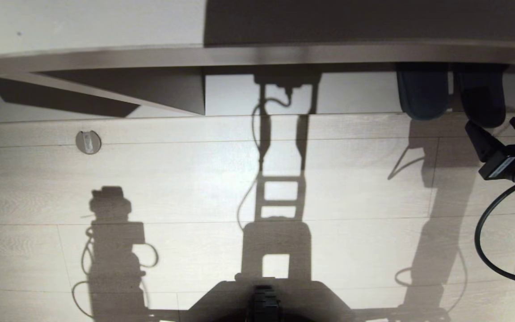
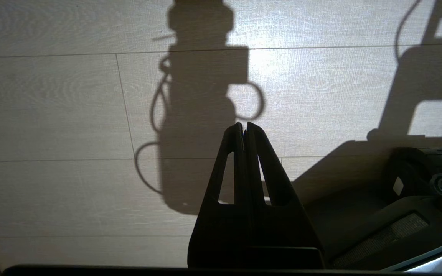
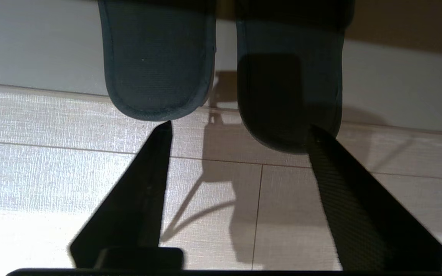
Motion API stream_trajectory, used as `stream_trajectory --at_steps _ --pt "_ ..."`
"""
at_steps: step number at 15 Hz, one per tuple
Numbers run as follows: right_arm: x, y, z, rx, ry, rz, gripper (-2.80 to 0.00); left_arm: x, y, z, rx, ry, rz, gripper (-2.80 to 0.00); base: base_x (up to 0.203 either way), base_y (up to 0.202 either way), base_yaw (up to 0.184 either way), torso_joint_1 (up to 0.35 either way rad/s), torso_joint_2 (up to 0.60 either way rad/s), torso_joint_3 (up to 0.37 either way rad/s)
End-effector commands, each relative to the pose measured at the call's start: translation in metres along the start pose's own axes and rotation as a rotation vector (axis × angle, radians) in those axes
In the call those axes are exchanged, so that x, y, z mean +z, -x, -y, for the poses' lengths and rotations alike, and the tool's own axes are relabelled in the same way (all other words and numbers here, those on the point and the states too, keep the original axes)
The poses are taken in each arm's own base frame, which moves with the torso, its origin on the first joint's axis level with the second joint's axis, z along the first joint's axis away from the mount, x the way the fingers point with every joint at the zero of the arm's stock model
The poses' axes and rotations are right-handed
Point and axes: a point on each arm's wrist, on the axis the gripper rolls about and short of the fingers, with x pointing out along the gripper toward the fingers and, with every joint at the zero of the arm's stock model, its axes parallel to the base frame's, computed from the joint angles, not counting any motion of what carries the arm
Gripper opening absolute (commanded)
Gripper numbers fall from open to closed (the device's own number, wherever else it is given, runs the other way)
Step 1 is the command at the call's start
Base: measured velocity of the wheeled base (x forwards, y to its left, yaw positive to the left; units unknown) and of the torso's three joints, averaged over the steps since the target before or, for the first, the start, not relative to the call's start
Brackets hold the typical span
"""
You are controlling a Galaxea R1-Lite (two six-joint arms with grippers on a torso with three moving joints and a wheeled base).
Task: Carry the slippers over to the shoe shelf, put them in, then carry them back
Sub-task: Pick up the slippers in the shoe cabinet
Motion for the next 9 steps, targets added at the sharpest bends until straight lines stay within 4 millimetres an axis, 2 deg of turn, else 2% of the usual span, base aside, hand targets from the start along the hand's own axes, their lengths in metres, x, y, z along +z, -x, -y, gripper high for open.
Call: stream_trajectory --at_steps 1,5,9 --pt "-0.001 0.006 0.000 -0.001 0.001 -0.004 0.00 0.000 0.000 0.000 0.000 0.000 0.001 -2.80 0.000 0.000 0.000 0.000 0.00 0.000" --pt "-0.005 0.013 0.000 -0.002 -0.003 0.004 0.00 0.000 0.000 0.000 0.000 -0.001 0.001 -2.80 0.000 0.000 0.000 0.000 0.00 0.000" --pt "-0.007 -0.001 0.004 -0.023 -0.001 0.011 0.00 0.000 0.000 0.000 0.000 -0.001 0.001 -2.80 0.000 0.000 0.000 0.000 0.00 0.000"
